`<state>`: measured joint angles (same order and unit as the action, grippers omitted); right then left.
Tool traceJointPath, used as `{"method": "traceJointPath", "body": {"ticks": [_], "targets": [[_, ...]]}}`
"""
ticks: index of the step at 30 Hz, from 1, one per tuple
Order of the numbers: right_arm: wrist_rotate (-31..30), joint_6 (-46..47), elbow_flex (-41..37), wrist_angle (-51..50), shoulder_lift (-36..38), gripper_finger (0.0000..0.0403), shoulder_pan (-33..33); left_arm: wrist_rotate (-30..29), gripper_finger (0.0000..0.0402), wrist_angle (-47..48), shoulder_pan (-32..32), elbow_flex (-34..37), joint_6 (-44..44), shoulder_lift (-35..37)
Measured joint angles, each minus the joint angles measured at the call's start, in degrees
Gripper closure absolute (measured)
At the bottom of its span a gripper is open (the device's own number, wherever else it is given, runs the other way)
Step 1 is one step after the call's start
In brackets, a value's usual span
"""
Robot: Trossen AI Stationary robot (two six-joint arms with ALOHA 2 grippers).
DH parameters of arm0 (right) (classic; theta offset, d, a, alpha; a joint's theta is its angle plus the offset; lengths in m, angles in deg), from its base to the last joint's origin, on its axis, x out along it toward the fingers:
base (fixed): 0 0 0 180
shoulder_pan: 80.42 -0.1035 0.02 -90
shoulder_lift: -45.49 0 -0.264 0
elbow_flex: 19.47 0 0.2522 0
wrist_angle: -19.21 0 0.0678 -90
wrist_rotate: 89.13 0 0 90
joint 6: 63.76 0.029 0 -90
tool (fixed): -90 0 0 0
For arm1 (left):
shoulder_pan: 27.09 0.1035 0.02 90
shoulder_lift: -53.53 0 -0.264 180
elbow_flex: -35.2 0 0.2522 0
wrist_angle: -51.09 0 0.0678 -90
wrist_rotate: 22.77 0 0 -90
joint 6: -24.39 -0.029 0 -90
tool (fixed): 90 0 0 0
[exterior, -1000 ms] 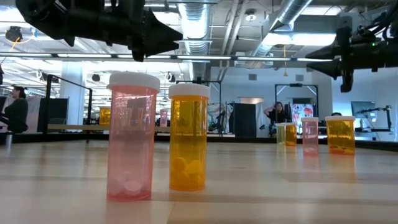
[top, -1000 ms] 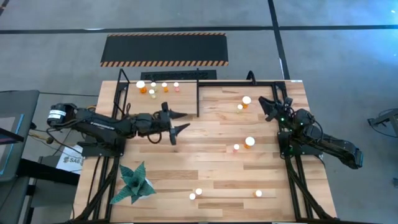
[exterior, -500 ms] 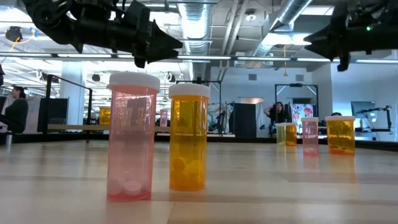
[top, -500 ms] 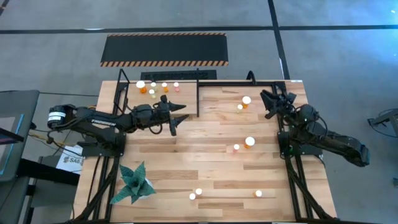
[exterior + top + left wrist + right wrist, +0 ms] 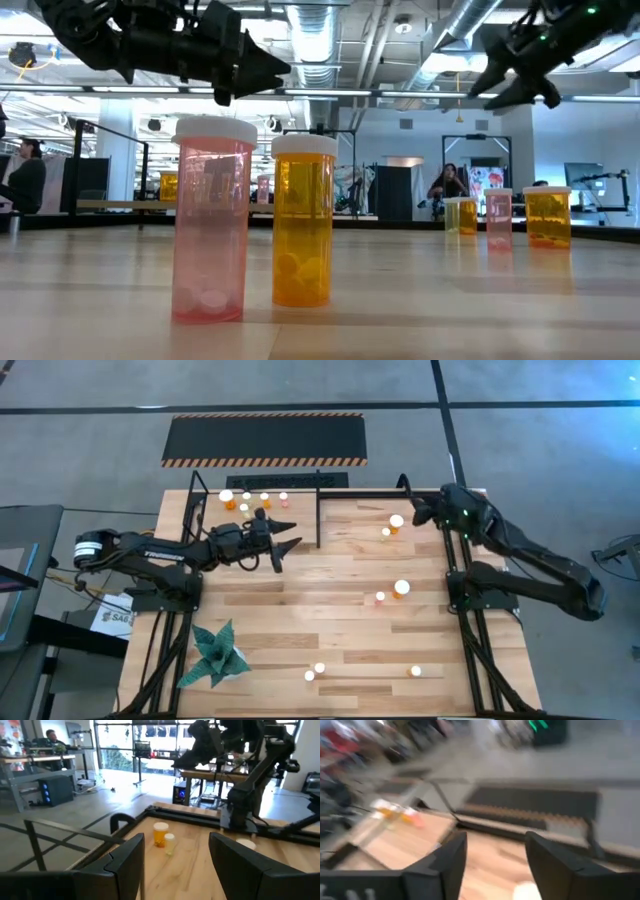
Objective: Pick and place medicine bottles onto shelf by color
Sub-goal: Move the top big orange pill bottle to the middle of the table
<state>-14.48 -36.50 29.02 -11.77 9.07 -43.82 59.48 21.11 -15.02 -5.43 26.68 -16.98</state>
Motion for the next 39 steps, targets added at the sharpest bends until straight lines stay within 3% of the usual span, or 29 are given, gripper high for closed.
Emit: {"method": "traceJointPath", "body": {"ticks": [4, 9, 16, 31, 39], "targets": [[0.27, 4.27, 6.86, -9.60, -7.38, 0.0134, 4.26, 0.04, 0.0191, 0.28, 1.02, 0.00, -0.01, 0.38], [0.65, 5.72, 12.48, -15.64, -16.09, 0.0125, 7.93, 0.07, 0.0191, 0.68, 1.32, -0.02, 0.89, 0.48], [8.36, 5.73, 14.72, -15.88, -25.49, 0.0125, 12.02, 2.98, 0.0191, 0.78, 1.30, -0.02, 3.34, 0.48], [12.44, 8.97, 14.84, -14.89, -41.47, 0.0125, 12.46, 3.50, 0.0191, 2.06, 1.30, -0.02, 4.36, 0.48], [12.57, 8.30, 14.84, -12.29, -45.25, 0.0125, 9.72, 3.50, 0.0191, 3.32, 1.27, -0.02, 4.42, 0.46]]}}
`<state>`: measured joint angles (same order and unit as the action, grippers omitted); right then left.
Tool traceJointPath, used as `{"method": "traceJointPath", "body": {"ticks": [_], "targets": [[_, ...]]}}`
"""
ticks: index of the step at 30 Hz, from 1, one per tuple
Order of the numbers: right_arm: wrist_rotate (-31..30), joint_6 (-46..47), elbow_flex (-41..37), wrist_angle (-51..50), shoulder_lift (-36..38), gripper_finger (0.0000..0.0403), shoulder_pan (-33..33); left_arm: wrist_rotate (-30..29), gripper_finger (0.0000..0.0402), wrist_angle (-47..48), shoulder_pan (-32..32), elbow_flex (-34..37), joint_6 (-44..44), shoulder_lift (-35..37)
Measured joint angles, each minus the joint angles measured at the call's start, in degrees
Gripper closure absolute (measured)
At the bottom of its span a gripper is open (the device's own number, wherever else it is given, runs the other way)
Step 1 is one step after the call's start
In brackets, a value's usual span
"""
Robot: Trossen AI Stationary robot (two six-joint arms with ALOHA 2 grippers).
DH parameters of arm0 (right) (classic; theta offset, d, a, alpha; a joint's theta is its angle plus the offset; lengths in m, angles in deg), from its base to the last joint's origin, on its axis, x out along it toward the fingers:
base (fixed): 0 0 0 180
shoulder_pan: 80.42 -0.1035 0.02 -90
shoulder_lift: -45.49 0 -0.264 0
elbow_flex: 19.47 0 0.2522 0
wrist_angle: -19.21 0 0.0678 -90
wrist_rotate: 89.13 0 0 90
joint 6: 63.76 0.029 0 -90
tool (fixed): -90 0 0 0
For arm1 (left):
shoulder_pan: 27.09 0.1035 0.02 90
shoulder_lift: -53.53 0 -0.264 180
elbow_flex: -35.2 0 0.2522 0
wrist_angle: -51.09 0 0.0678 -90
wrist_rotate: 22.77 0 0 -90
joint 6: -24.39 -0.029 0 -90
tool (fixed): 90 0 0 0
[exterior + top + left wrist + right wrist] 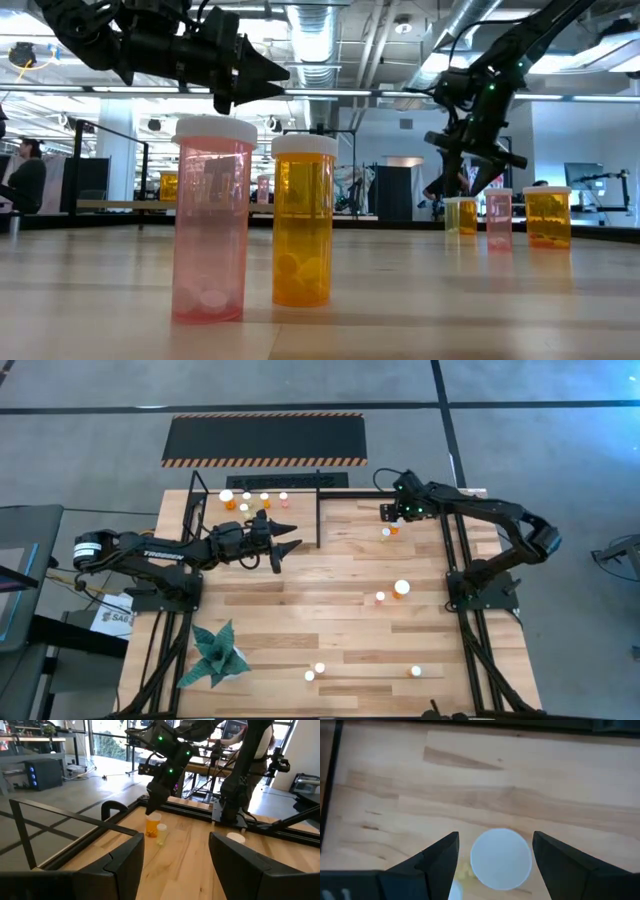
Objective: Pick and place medicine bottles onto shelf by color
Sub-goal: Move the top big orange pill bottle to the middle of the table
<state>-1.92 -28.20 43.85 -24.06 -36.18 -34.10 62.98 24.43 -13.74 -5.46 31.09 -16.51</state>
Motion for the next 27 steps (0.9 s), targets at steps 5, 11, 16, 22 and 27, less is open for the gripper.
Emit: {"method": "traceJointPath", "body": {"ticks": [5, 11, 16, 22, 27], "targets": [[-0.05, 0.01, 0.00, 0.06, -0.18, 0.0125, -1.22, 0.00, 0.0191, 0.00, 0.00, 0.00, 0.00, 0.00], [-0.09, -0.01, 0.00, 0.19, -0.12, 0.0125, -1.29, 0.00, 0.0191, 0.47, 0.00, 0.02, 0.00, 0.00], [-2.97, -0.19, 0.00, 0.39, -0.12, 0.0125, -1.21, 0.00, 0.0191, 0.92, 0.00, 0.02, 0.00, 0.00], [-3.63, -0.01, 0.00, 4.35, -0.10, 0.0125, -1.24, 0.00, 0.0191, 0.96, 0.00, 0.02, 0.03, 0.00], [-3.35, 0.48, -0.02, 6.06, -0.06, 0.0125, -1.32, 0.02, 0.0191, 1.14, 0.00, 0.02, 0.35, 0.00]]}}
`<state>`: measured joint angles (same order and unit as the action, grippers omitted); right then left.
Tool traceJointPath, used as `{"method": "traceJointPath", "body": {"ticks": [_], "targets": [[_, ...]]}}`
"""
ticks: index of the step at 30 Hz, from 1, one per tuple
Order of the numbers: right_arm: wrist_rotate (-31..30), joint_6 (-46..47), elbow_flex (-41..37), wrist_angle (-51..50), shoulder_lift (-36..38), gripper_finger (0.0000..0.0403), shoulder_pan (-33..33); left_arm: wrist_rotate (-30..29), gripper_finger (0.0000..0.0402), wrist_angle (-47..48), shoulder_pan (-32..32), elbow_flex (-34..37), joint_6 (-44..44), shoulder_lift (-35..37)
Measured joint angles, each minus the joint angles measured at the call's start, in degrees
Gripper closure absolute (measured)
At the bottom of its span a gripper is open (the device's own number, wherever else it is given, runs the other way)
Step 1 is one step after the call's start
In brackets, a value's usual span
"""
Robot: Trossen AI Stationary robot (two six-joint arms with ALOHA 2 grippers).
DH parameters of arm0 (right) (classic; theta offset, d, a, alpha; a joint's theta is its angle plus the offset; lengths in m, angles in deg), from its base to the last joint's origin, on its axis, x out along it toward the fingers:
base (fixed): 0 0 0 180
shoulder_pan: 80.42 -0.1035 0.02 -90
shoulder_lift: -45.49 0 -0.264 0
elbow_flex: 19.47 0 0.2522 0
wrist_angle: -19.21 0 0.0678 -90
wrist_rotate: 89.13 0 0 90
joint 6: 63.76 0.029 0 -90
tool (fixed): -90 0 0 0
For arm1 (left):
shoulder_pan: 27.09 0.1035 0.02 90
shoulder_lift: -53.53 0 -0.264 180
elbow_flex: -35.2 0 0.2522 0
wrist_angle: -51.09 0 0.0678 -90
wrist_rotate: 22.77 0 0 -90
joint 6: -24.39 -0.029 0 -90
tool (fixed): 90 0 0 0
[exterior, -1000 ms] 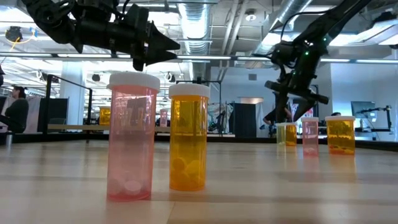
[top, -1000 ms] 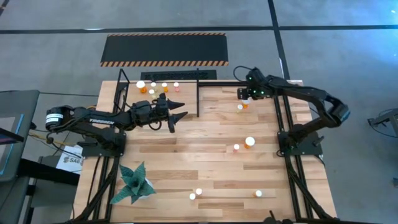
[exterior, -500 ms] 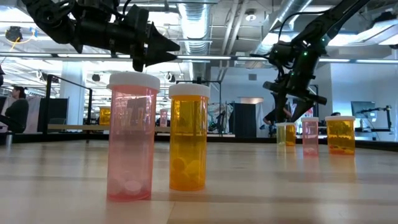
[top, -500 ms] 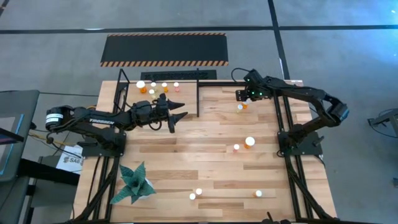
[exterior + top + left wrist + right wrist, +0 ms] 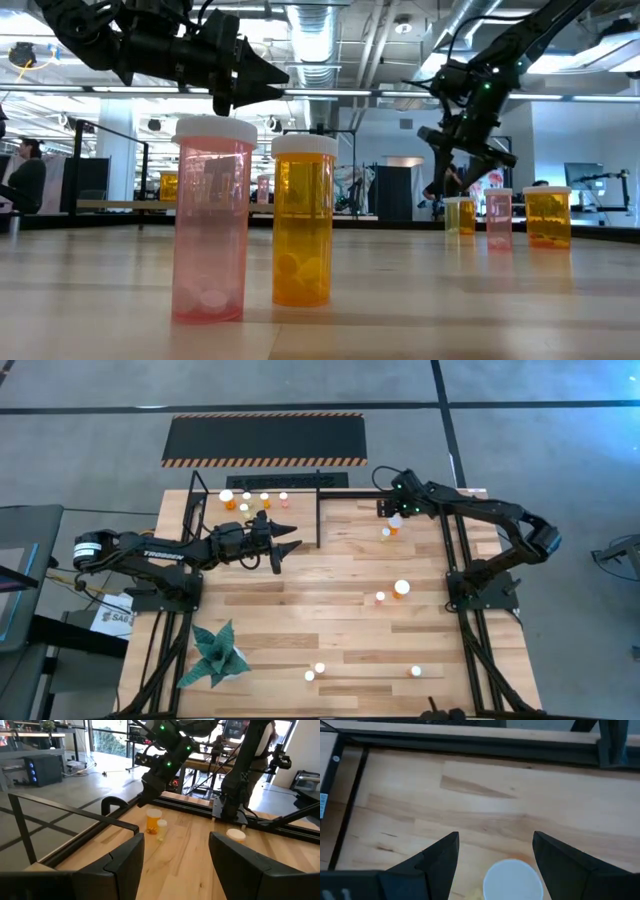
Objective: Pick and place medicine bottles onto shelf by color
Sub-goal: Move the top big orange pill bottle to the middle of the table
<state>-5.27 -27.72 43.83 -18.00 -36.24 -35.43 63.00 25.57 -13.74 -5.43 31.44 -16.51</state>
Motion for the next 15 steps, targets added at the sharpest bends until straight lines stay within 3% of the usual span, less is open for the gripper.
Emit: {"method": "traceJointPath", "body": {"ticks": [15], "targets": [[1.61, -1.41, 0.00, -6.49, 0.00, 0.0125, 1.04, 0.02, 0.0191, 0.22, 0.00, 0.00, 1.01, 0.00]]}}
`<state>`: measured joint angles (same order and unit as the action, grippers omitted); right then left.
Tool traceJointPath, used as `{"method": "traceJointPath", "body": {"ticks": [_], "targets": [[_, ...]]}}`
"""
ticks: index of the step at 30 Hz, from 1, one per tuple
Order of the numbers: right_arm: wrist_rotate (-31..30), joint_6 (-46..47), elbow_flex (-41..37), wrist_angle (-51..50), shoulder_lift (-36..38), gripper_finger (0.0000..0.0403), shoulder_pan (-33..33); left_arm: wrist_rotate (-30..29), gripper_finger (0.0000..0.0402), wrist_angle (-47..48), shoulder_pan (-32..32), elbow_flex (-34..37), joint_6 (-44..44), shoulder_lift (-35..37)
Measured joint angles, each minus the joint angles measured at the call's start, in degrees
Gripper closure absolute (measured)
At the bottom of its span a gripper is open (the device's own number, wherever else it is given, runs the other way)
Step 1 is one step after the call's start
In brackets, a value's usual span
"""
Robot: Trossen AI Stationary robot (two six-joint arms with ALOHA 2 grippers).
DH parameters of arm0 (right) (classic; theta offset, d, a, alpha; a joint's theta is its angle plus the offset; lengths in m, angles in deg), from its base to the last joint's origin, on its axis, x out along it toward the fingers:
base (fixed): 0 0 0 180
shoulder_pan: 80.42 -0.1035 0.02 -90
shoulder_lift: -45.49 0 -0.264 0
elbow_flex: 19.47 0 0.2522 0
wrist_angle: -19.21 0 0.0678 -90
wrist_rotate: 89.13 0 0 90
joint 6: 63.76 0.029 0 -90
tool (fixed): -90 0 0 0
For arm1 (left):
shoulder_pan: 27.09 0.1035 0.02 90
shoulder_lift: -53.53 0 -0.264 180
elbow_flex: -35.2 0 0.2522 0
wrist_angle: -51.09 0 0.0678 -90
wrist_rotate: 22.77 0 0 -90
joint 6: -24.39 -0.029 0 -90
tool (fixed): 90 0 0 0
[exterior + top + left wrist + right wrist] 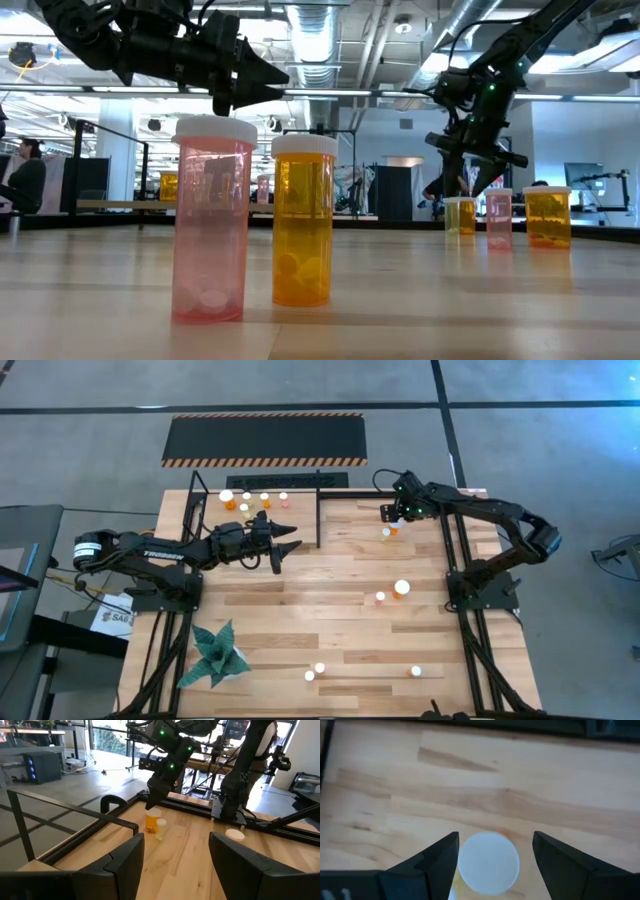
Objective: Pick and place medicine bottles onto shelf by color
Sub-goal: Move the top big orange pill bottle to the middle of the table
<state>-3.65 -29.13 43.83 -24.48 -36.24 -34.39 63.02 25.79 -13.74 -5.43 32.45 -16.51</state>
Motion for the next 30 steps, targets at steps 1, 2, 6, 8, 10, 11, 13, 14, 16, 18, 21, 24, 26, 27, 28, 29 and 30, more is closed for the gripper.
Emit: {"method": "traceJointPath", "body": {"ticks": [1, 2, 6, 8, 10, 11, 13, 14, 16, 18, 21, 24, 26, 27, 28, 29, 30], "targets": [[0.01, 0.00, 0.00, -0.29, 0.00, 0.0125, -0.17, 0.00, 0.0191, 0.11, 0.00, 0.00, 0.02, 0.00], [0.01, 0.02, 0.00, -0.28, 0.00, 0.0125, -0.41, 0.00, 0.0191, 0.15, 0.00, 0.00, 0.19, 0.00], [0.01, 0.25, 0.00, 0.23, 0.00, 0.0125, -1.49, 0.66, 0.0191, 0.15, 0.00, 0.00, 0.26, 0.00], [-0.12, 0.22, 0.00, 0.19, 0.00, 0.0125, -2.03, 1.10, 0.0191, 0.16, 0.00, 0.00, 0.31, 0.00], [-0.30, 0.04, 0.00, 0.22, 0.00, 0.0125, -2.42, 1.76, 0.0191, 0.40, -0.02, 0.00, 0.58, 0.00], [-0.42, 0.02, 0.00, 0.20, 0.00, 0.0125, -2.68, 2.03, 0.0191, 0.62, 0.00, 0.00, 0.72, 0.00], [-1.41, -0.06, 0.00, 0.20, 0.00, 0.0125, -2.98, 2.11, 0.0191, 0.88, -0.02, 0.00, 0.79, 0.00], [-1.83, -0.15, 0.00, 0.18, 0.00, 0.0125, -3.09, 2.14, 0.0191, 1.00, -0.01, 0.00, 0.81, -0.01], [-2.53, -0.23, 0.00, 0.18, 0.00, 0.0125, -3.40, 2.17, 0.0191, 1.20, -0.02, 0.00, 0.81, 0.00], [-3.21, -0.55, 0.00, 0.18, 0.00, 0.0125, -3.67, 2.23, 0.0191, 1.19, -0.02, 0.00, 0.81, -0.02], [-3.27, -0.59, 0.00, 0.18, -0.02, 0.0125, -3.64, 2.23, 0.0191, 1.20, -0.01, 0.02, 0.81, -0.02], [-3.24, -0.59, -0.01, -0.13, -0.07, 0.0125, -3.73, 2.27, 0.0191, 1.20, -0.02, 0.02, 0.81, -0.02], [-3.25, -0.59, -0.02, -0.22, -0.07, 0.0125, -3.73, 2.47, 0.0191, 1.19, -0.02, 0.02, 0.81, -0.02], [-3.33, -0.62, -0.02, -0.24, -0.08, 0.0125, -3.70, 2.47, 0.0191, 1.19, -0.02, 0.02, 0.81, -0.02], [-3.59, -0.73, -0.02, -0.26, -0.07, 0.0125, -3.69, 2.47, 0.0191, 1.19, -0.02, 0.02, 0.81, -0.02], [-3.84, -0.87, -0.02, -0.24, -0.07, 0.0125, -3.69, 2.49, 0.0191, 1.19, 0.00, 0.02, 0.81, -0.02], [-4.15, -1.34, -0.02, -0.24, -0.09, 0.0125, -3.69, 2.49, 0.0191, 1.20, -0.01, 0.02, 0.81, -0.02]]}}
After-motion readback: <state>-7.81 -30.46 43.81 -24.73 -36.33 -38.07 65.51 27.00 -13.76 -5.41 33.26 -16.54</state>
